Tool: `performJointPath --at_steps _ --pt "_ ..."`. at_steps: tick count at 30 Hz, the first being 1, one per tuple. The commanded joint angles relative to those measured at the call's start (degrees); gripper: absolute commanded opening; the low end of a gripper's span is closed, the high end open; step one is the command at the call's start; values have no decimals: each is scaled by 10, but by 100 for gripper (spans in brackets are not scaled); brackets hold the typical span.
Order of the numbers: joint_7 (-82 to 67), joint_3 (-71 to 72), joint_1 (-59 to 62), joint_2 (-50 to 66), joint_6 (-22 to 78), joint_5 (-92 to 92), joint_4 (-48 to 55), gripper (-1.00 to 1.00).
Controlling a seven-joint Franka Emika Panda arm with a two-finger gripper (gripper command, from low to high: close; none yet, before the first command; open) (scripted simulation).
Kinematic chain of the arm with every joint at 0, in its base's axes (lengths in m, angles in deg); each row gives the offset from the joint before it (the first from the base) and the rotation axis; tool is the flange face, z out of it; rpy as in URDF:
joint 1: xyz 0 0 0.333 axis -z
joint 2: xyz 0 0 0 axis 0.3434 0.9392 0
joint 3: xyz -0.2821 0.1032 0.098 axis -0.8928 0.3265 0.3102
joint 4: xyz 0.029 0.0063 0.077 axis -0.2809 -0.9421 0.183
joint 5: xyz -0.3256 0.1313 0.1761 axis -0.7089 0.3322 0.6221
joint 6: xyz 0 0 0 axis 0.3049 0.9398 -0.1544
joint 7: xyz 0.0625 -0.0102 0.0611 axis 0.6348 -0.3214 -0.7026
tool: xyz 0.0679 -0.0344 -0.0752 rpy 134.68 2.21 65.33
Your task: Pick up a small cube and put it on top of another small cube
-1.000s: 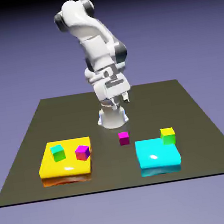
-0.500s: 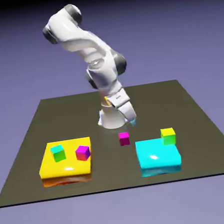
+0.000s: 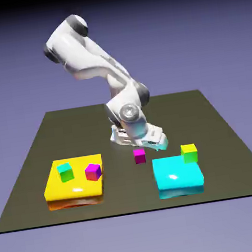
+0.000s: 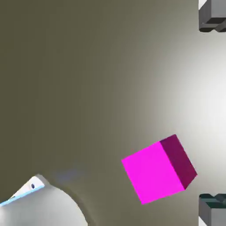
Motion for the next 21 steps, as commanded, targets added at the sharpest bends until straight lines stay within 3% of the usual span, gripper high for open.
performJointPath --at_steps 1,8,13,14,21 --pt "-25 -20 -19 -1 12 -5 3 0" --pt "-151 -119 -118 -8 71 -32 16 0" --pt "-111 -218 -161 -55 -5 -117 -20 0" --pt "-111 -218 -161 -55 -5 -117 -20 -100" --pt "-141 -99 -110 -3 77 -21 28 -100"
